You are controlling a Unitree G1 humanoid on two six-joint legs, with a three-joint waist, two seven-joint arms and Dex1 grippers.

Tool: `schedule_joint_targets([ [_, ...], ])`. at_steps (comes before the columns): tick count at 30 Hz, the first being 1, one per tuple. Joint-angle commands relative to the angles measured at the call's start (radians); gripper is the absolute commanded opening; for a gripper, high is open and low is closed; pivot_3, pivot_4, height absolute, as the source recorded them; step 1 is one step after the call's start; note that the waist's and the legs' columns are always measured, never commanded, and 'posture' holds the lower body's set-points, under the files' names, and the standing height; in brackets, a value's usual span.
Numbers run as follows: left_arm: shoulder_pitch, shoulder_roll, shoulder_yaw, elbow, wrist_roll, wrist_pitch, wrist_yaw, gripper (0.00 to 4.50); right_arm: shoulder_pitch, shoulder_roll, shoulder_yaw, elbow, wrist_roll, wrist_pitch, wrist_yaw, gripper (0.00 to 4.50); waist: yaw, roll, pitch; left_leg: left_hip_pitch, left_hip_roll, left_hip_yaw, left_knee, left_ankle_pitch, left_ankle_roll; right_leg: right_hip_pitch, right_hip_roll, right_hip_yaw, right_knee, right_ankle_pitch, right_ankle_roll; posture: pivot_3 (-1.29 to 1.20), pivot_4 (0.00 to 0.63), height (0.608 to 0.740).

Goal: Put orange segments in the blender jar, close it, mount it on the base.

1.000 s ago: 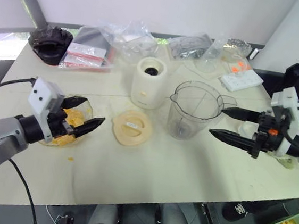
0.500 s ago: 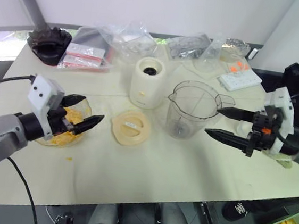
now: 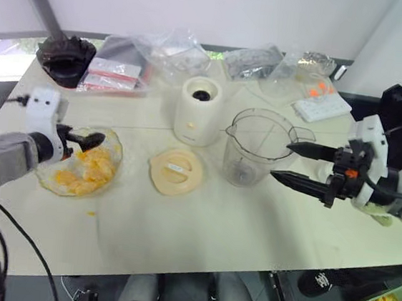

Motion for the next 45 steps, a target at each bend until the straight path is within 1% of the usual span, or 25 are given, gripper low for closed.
schedule_joint_targets([
  [1, -0.055, -0.093, 0.042, -0.018, 0.036, 0.121, 0.096, 4.5, -0.014, 0.003, -0.018, -0.023, 0.007, -0.012, -0.001, 4.48, 0.0, 0.0, 0.0, 0.0, 0.0, 0.0, 0.0, 0.0, 0.0, 0.0, 0.0, 0.0, 0.0, 0.0, 0.0, 0.0, 0.15, 0.74],
  [3, -0.091, -0.198, 0.099, -0.005, 0.081, 0.207, 0.163, 4.5, -0.015, 0.007, -0.016, -0.027, 0.008, -0.012, -0.008, 4.48, 0.001, 0.0, 0.0, 0.0, 0.0, 0.0, 0.0, 0.0, 0.0, 0.0, 0.0, 0.0, 0.0, 0.001, 0.0, 0.0, 0.15, 0.74],
  [5, -0.1, -0.27, 0.112, -0.013, 0.124, 0.255, 0.195, 4.5, -0.013, 0.012, -0.011, -0.031, 0.006, -0.013, -0.014, 4.48, 0.001, -0.001, -0.001, 0.001, 0.0, -0.001, 0.001, 0.0, 0.0, 0.001, 0.001, 0.0, 0.001, 0.001, 0.001, 0.0, 0.15, 0.74],
  [11, -0.124, -0.37, 0.126, -0.014, 0.224, 0.27, 0.253, 4.5, -0.017, 0.016, -0.007, -0.033, 0.009, -0.008, -0.02, 4.48, 0.001, -0.001, -0.001, 0.002, 0.0, -0.001, 0.001, 0.0, 0.0, 0.002, 0.001, 0.0, 0.001, 0.001, 0.001, 0.0, 0.15, 0.74],
  [17, -0.145, -0.408, 0.164, -0.003, 0.305, 0.27, 0.285, 4.5, -0.024, 0.021, -0.004, -0.037, 0.013, -0.004, -0.031, 4.48, 0.002, -0.001, -0.001, 0.002, -0.001, -0.001, 0.002, 0.0, 0.0, 0.002, 0.001, 0.0, 0.001, 0.001, 0.0, 0.0, 0.15, 0.74],
  [22, -0.16, -0.459, 0.203, 0.027, 0.353, 0.27, 0.31, 4.5, -0.019, 0.021, -0.007, -0.041, 0.014, -0.004, -0.035, 4.48, 0.002, -0.001, -0.001, 0.002, -0.001, -0.001, 0.002, 0.0, 0.0, 0.003, 0.001, 0.0, 0.001, 0.001, 0.0, 0.0, 0.15, 0.74],
  [36, -0.215, -0.551, 0.265, 0.139, 0.472, 0.27, 0.313, 4.5, -0.005, 0.028, -0.01, -0.049, 0.001, -0.01, -0.047, 4.48, 0.002, -0.002, -0.001, 0.002, -0.001, -0.001, 0.002, 0.0, 0.0, 0.003, 0.001, 0.0, 0.001, 0.002, 0.0, 0.0, 0.15, 0.74],
  [45, -0.254, -0.566, 0.284, 0.234, 0.549, 0.23, 0.288, 4.5, 0.025, 0.03, -0.038, -0.072, 0.002, -0.009, -0.073, 4.48, 0.002, -0.002, -0.002, 0.002, -0.001, -0.001, 0.002, 0.0, 0.0, 0.003, 0.0, 0.0, 0.001, 0.002, 0.001, 0.0, 0.15, 0.74],
])
